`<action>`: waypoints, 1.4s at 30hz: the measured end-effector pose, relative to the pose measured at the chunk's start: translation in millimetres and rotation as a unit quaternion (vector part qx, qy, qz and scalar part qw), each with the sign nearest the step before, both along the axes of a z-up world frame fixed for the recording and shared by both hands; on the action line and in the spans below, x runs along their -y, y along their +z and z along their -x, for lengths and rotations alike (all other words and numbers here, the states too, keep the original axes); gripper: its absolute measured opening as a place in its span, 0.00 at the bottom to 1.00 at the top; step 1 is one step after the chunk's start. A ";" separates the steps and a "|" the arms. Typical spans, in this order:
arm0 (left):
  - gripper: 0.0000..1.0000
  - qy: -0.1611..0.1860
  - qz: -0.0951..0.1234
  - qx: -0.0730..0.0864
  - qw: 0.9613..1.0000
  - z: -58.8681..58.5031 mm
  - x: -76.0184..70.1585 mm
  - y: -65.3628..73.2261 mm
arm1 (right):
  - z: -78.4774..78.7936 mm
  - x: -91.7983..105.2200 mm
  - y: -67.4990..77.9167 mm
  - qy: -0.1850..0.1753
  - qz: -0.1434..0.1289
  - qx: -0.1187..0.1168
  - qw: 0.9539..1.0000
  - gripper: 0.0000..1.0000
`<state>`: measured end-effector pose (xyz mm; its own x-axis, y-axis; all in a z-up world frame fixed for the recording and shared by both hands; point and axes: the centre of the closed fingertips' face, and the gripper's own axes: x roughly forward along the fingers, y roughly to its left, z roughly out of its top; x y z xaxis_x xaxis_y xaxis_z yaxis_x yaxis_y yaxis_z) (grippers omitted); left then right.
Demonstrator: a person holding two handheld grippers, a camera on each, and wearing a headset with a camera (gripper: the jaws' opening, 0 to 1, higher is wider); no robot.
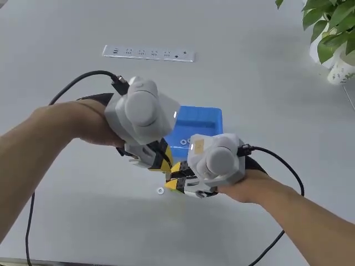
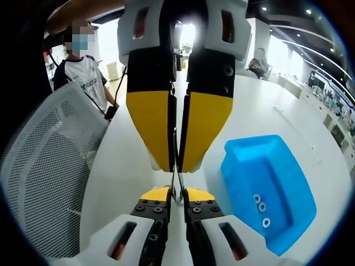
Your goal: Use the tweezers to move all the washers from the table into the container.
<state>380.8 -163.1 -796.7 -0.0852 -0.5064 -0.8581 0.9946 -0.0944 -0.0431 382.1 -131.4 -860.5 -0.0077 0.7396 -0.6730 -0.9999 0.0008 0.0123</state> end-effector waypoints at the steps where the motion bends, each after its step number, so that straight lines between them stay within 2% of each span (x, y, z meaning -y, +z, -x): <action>1: 0.05 0.000 0.000 0.000 1.000 0.1 0.1 0.0 | 0.0 0.0 -0.1 0.000 0.000 0.001 1.000 0.10; 28: 0.05 0.002 -0.002 -0.001 1.000 -1.2 -2.7 0.2 | 0.6 -0.1 0.7 0.001 0.003 0.000 1.000 0.09; 42: 0.05 0.000 -0.003 0.002 1.000 -2.4 -1.8 10.2 | -0.8 0.3 10.2 0.002 0.001 0.006 1.000 0.09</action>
<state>383.3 -161.3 -786.5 -0.0819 -0.5020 -0.8610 0.9947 -0.0946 -0.0394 382.9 -131.7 -850.3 -0.0031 0.7389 -0.6738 -1.0000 -0.0036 0.0006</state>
